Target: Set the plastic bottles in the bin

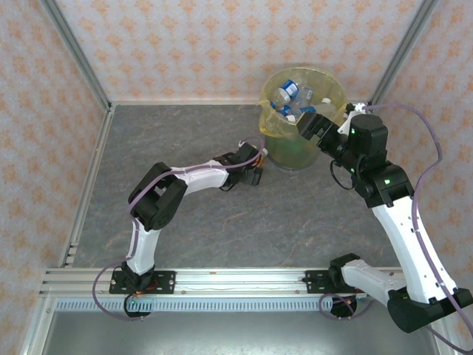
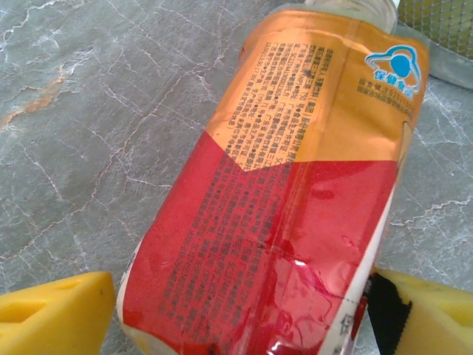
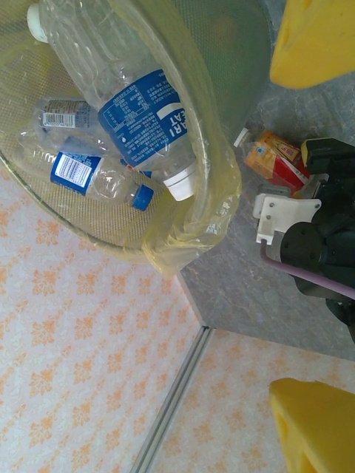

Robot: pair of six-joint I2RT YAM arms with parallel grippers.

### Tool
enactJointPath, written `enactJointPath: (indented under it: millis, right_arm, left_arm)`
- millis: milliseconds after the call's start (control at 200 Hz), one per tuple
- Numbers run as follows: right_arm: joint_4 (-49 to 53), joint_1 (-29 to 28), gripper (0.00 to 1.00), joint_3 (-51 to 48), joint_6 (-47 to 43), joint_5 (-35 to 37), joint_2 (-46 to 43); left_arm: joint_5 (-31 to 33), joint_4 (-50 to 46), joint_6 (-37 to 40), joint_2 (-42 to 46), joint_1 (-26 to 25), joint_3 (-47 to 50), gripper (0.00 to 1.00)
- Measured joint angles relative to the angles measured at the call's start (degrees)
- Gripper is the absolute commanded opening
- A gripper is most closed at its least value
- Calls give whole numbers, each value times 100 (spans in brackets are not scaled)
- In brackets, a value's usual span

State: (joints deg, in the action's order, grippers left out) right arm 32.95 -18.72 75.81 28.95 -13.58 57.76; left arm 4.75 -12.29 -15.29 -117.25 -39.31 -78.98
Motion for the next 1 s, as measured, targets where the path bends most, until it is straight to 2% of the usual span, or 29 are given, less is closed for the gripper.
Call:
enactJointPath:
  millis: [125,245,430,571,661,996]
  right_arm:
    - [0,0,100,0,0,2,4]
    - [0,0,100,0,0,2,2]
    - [0,0,100,0,0,4,2]
    - [0,0,100,-2,0,2,2]
    - [0,0,100,-2,0,2,2]
    - [0,0,100,-2,0,2,4]
  left_arm:
    - [-103,11,52,0,-4,0,86]
    - [-256,11,127,0,-4,0,93]
    - [-459,111,192,31,-4,72,95]
    - [-597,144,192,144,0,197,89]
    - [-645,181,186,186,22,223,82]
    - [-732,247,192,190,96,232,82]
